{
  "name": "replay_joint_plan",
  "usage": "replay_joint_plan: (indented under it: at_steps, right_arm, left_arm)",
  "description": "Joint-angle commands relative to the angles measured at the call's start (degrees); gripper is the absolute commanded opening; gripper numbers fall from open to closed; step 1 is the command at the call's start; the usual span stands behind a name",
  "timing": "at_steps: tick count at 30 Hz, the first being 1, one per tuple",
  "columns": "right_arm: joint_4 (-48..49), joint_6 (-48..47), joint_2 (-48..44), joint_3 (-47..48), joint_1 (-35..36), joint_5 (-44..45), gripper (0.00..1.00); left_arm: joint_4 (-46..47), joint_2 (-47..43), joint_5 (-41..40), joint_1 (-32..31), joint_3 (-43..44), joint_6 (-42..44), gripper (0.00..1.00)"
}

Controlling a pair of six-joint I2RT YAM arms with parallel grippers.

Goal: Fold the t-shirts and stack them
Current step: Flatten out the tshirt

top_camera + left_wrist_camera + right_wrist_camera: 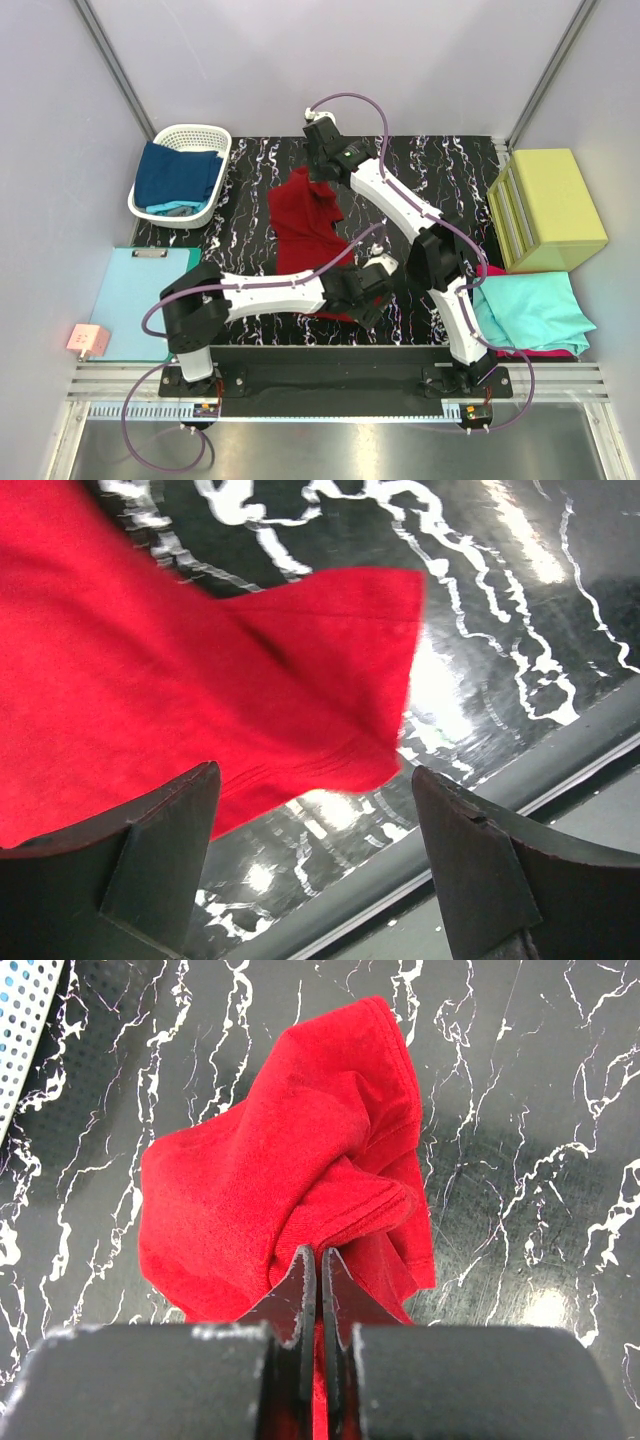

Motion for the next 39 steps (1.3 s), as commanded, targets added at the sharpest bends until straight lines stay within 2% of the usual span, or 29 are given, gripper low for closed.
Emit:
replay_joint_plan:
  at_steps: [1,8,19,37,39]
  right_arm:
    - [1.49,0.47,-3.8,-0.3,-0.84,-1.61,0.0]
    - [2.19,1.26,-4.85,-1.98,-2.16,-2.76,0.0]
    - [2.54,1.35,-5.38,-2.77,-2.69,-3.2,0.0]
    - [2.9,1.43,-6.26,-4.09,-2.86,-4.25,0.0]
    - [2.98,1.52,-6.44,-4.52,-2.78,-3.99,0.14]
  left_arm:
    - [2.0,3.45,4.54,-1.08,4.7,2.24,0.82]
    - [2.0,5.04,3.94,-2.13,6.9,3.64,0.81]
    - [1.12,13.3,4.28,-3.46,15.16,7.78,0.8]
    - [1.65,19.02,5.16,-3.37,14.9,7.78,0.74]
    - [1.74,19.19,5.34,-3.28,14.47,7.6,0.66]
